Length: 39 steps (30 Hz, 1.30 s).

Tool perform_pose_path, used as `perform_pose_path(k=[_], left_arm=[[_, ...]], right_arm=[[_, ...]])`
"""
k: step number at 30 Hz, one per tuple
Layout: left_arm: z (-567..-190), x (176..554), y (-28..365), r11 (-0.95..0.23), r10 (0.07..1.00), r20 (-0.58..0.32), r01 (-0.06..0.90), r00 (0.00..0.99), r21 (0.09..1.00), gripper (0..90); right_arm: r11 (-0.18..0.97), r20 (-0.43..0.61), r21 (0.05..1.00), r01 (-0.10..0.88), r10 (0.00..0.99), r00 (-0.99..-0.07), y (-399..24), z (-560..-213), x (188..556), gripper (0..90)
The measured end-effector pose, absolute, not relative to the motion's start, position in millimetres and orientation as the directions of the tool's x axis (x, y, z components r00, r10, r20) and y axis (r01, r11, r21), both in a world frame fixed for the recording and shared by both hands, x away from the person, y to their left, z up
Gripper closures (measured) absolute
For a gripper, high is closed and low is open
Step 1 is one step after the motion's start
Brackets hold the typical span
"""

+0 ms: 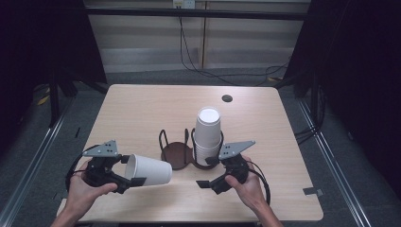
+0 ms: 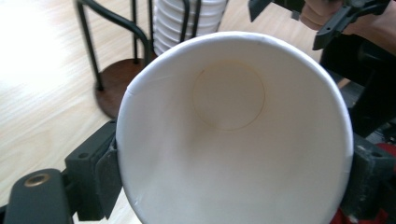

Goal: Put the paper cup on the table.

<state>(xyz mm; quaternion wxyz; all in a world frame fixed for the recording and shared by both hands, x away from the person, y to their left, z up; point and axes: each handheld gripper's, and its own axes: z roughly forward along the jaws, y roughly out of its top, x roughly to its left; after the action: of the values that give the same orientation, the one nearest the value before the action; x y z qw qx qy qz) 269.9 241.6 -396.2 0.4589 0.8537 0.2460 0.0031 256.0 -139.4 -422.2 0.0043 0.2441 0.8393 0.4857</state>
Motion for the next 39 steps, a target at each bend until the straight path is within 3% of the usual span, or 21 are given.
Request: perform_pose_path(k=[19,24,39], left_arm=[[-384,286,273,-0.465,0.527,-0.208,0.484,0.824,0.741,12.4],[-381,299,286,-0.482,0.578,-0.163,0.496,0.8,0.722,12.4],[-379,330,290,-0.548,0.611,-0.131,0.537,0.781,0.641,12.0]], right_arm=[[0.427,0.215,0.813,0.396,0.412,-0.886,-143,-419,254,14.2],[0.42,0.212,0.819,0.391,0.412,-0.886,-143,-417,255,14.2],[0.424,0.21,0.812,0.402,0.43,-0.878,-144,-418,256,14.2]])
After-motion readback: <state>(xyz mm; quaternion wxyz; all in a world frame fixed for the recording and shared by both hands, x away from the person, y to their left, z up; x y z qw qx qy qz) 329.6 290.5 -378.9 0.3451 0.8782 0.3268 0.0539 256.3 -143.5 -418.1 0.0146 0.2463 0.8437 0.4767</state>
